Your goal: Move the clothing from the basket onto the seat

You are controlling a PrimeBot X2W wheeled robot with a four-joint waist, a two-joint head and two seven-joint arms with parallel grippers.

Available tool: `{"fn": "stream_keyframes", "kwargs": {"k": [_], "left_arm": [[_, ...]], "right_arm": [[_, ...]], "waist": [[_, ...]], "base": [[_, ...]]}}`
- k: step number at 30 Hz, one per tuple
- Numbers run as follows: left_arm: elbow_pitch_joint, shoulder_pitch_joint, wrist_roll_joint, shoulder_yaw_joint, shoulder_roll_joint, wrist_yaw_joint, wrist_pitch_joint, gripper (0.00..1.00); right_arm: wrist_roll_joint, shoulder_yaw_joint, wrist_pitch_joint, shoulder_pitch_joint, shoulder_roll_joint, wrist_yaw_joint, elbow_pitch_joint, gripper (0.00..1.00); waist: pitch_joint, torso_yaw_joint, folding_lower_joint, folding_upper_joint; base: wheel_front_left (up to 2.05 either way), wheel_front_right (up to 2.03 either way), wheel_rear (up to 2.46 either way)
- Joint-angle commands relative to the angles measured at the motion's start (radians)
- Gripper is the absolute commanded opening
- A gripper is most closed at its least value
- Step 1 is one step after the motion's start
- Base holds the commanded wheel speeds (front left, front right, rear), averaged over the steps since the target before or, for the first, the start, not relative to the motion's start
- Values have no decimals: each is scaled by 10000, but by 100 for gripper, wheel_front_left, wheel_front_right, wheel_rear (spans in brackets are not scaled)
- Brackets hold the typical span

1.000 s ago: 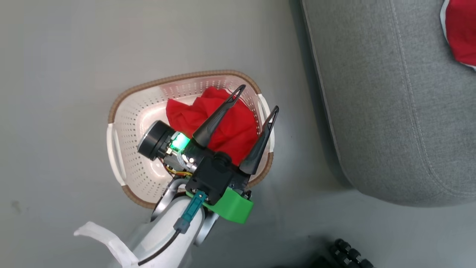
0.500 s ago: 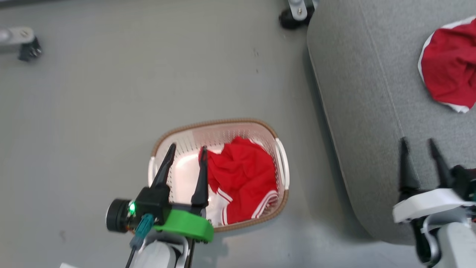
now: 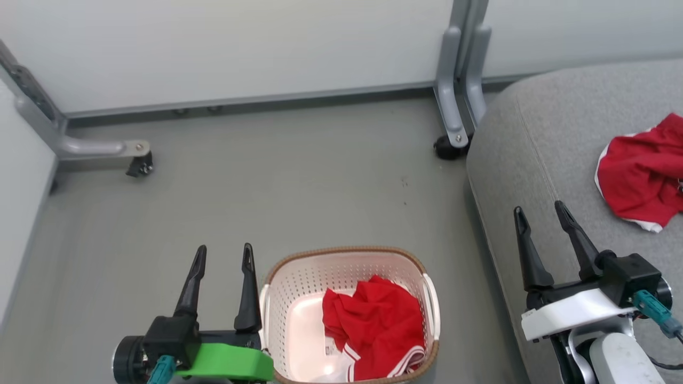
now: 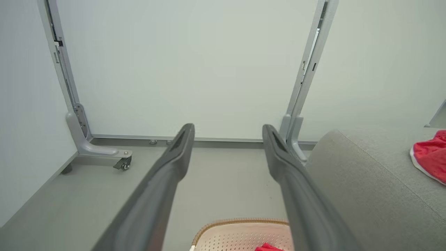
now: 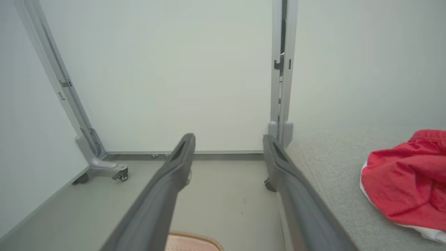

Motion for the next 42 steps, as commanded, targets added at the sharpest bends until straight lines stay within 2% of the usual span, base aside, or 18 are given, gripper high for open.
{"fn": "stream_keyframes", "kwargs": {"k": [1,8,13,16,42], "left_arm": [[-185,288,115,84,13,-54,-5,100],[-930,975,762,122,11,-219,-5,100],[-1011,1437,902,118,12,-232,-5,100],[-920,1615,1206,39,11,-419,-5,100],[-535,1491,997,180,13,-528,-4,100]], "right_arm": [[-169,-100,-29,280,66,-13,-205,100],[-393,-624,-29,1586,421,-13,-1146,100],[-593,-684,-29,2412,525,-13,-1033,100],[-604,-688,-29,2652,559,-13,-991,100],[-617,-451,-29,2533,470,-13,-885,100]], "waist": [[-734,468,1,0],[-1118,315,1,0],[-1274,131,1,0],[-1307,12,1,0],[-1375,-118,1,0]], "base": [[0,0,0],[0,0,0],[0,0,0],[0,0,0],[0,0,0]]}}
